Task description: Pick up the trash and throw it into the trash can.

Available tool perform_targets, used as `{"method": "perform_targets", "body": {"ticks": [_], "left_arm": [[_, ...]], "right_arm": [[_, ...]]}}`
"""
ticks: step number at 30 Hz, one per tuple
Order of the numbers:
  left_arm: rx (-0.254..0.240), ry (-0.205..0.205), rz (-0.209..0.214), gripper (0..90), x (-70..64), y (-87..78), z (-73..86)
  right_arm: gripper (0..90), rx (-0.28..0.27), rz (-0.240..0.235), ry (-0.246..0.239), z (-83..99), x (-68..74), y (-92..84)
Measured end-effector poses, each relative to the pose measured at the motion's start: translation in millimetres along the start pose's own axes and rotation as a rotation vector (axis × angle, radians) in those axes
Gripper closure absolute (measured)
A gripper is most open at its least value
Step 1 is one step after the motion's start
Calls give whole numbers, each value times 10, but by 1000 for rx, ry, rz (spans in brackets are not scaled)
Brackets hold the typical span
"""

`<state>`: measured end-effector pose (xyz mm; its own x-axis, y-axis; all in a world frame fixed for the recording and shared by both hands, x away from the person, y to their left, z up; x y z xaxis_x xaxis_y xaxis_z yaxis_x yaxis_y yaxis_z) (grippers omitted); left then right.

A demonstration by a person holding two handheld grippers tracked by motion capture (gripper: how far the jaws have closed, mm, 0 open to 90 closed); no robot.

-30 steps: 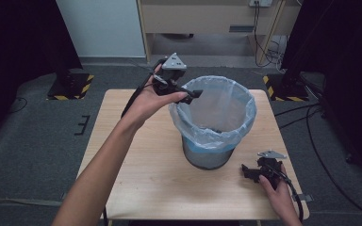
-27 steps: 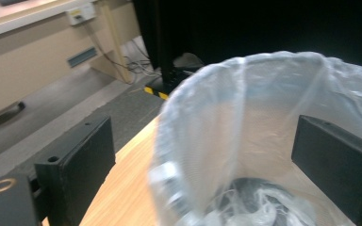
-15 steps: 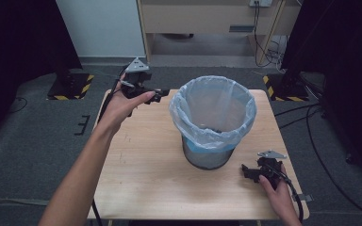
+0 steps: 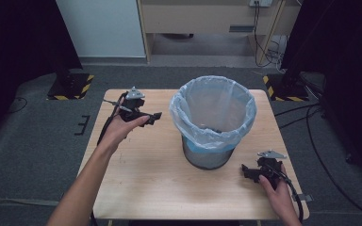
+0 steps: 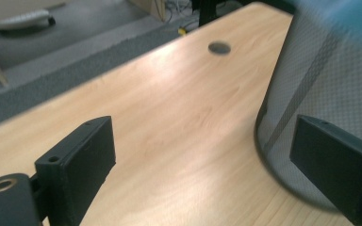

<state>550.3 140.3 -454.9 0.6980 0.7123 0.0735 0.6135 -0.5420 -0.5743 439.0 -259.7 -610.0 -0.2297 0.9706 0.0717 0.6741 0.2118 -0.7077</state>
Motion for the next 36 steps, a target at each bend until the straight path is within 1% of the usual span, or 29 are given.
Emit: {"method": "perform_targets", "body": {"ticks": [4,8,13,15,18,21,23,28,29,31,34,36], "left_arm": [[39,-17,1,62,-20,130,264],[68,-32,-2,61,-7,209,504],[95,-70,-17,64,65,238,799],[114,-71,-34,67,110,250,925],[147,-77,-43,73,147,276,1096],[174,-95,-59,76,189,307,1265],[189,-102,-80,77,220,315,1343],[203,-109,-111,65,262,336,1457],[205,-113,-112,64,262,348,1488],[210,-108,-111,63,255,366,1530],[204,-113,-97,56,218,402,1582],[190,-98,-105,51,208,419,1592]], "right_arm": [[5,0,0,0,0,0,0],[4,0,0,0,0,0,0],[4,0,0,0,0,0,0],[4,0,0,0,0,0,0],[5,0,0,0,0,0,0],[4,0,0,0,0,0,0],[4,0,0,0,0,0,0],[4,0,0,0,0,0,0],[4,0,0,0,0,0,0],[5,0,0,0,0,0,0],[5,0,0,0,0,0,0],[5,0,0,0,0,0,0]]}}
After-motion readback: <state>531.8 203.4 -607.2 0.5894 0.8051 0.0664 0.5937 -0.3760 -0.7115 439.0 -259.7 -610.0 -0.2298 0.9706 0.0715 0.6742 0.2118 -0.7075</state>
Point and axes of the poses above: each handheld gripper's, and its own axes: y roughly forward along the jaws, z roughly out of its underside, x roughly to its left, the point moved 10 cm from there along y, roughly forward along the jaws, and after that the axes turned 6 degrees about y, right-handed, at the moved point
